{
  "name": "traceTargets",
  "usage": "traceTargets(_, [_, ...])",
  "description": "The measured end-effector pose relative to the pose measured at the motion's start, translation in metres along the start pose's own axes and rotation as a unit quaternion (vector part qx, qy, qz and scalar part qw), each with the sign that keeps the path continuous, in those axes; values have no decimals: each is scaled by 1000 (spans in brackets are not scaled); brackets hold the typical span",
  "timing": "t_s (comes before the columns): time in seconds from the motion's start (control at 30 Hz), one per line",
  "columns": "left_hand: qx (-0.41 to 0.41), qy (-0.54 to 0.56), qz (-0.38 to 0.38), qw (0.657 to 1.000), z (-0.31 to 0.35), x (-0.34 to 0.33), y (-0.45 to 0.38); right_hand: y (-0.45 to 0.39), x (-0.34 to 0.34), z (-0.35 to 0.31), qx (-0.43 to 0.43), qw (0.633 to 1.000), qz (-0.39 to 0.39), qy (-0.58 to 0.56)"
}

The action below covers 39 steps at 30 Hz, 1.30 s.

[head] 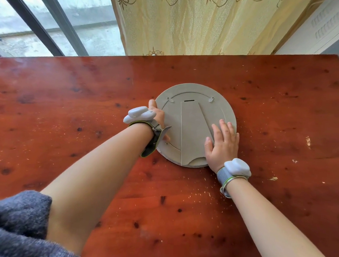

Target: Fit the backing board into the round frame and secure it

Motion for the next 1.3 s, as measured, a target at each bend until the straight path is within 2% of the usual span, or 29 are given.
traceTargets(0.37, [-3, -29, -13, 999, 3, -4, -1, 1, 0, 0, -6, 1000, -12, -2])
traceTargets(0.77, [-19, 38, -12, 999, -3, -9, 1, 1, 5, -3, -22, 999, -41, -2])
traceTargets(0.87, [11, 105, 37, 994, -8, -8, -1, 1, 3, -2, -19, 999, -46, -8])
traceTargets(0.93, [13, 71, 96, 993, -4, 1, -3, 0, 3, -1, -15, 999, -45, -10])
traceTargets(1.03, [-53, 28, 204, 977, 7, 6, 1, 0, 1, 2, -21, 998, -59, -23])
traceTargets(1.13, [-140, 29, 185, 972, 8, -20, 0, 2, 2, 6, -13, 998, -60, -32])
traceTargets(1.2, [-149, 46, 167, 973, 4, -33, -1, 4, 0, 10, -10, 997, -69, -33])
traceTargets(1.3, [-156, 58, 199, 966, 2, -33, 2, 8, 6, 5, -3, 997, -70, -30])
Point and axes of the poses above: each hand's wrist, its own y-axis away from the middle knuckle, its own x-axis out of the back of the hand, z = x × y, the point moved 6 cm from there along -y, towards the middle knuckle, and after that the axes turned 11 degrees about -x, right-handed, at the moved point
